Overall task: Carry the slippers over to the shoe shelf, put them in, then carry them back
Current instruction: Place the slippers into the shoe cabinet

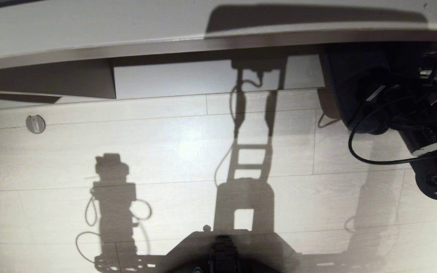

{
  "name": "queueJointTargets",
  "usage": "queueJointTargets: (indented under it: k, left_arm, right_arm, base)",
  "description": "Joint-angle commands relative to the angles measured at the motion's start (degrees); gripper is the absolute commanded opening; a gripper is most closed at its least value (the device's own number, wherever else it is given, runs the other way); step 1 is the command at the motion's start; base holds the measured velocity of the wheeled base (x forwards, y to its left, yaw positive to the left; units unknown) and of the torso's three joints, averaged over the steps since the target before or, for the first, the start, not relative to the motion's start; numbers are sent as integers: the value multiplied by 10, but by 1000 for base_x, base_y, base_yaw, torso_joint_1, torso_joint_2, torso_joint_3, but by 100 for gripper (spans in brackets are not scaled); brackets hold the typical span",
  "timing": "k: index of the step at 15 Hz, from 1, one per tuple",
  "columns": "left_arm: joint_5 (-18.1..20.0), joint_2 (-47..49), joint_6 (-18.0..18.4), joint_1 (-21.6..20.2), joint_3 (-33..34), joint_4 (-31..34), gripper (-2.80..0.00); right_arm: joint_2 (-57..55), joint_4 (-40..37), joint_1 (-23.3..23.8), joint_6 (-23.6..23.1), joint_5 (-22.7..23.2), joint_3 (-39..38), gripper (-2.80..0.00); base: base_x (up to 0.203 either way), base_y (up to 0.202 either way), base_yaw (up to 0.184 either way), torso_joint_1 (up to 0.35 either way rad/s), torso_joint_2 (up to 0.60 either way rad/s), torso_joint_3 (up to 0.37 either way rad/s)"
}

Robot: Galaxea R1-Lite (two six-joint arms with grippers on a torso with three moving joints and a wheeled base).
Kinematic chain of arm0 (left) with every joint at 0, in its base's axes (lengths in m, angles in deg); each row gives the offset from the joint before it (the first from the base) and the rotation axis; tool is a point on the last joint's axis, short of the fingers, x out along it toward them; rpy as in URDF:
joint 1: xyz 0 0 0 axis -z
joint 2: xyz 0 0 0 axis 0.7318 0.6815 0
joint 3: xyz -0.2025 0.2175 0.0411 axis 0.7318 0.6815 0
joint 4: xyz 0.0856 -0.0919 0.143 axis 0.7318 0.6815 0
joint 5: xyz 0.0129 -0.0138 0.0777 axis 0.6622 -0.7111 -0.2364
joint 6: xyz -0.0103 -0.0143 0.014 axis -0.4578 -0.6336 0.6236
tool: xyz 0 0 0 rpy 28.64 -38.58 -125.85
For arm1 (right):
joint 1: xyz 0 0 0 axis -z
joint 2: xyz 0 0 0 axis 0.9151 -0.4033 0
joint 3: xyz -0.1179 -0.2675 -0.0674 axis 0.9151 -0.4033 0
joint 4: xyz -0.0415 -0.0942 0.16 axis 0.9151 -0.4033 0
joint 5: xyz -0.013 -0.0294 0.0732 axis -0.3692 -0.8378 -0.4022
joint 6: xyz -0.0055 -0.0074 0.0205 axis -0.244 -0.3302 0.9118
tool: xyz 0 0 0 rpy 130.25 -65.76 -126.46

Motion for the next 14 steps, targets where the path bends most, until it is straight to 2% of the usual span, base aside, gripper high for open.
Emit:
queueJointTargets:
  k: [1, 5, 8, 14]
  left_arm:
    - [0, 1, 0, 0, 0, 0, -280]
    - [0, 0, 0, 0, 0, 0, -280]
    - [0, 0, 0, 0, 0, 0, -280]
    - [0, 0, 0, 0, 0, 0, -280]
  right_arm:
    - [-15, 4, 0, -1, 0, 22, -280]
    - [-32, -16, 0, -3, 0, 74, -280]
    - [-39, -58, 0, 0, -1, 134, -280]
    - [-48, -72, 0, 1, -5, 174, -280]
  base:
    - [0, 0, 0, 0, 0, 0]
    - [0, 0, 0, 0, 0, 0]
    - [0, 0, 0, 0, 0, 0]
    - [0, 0, 0, 0, 0, 0]
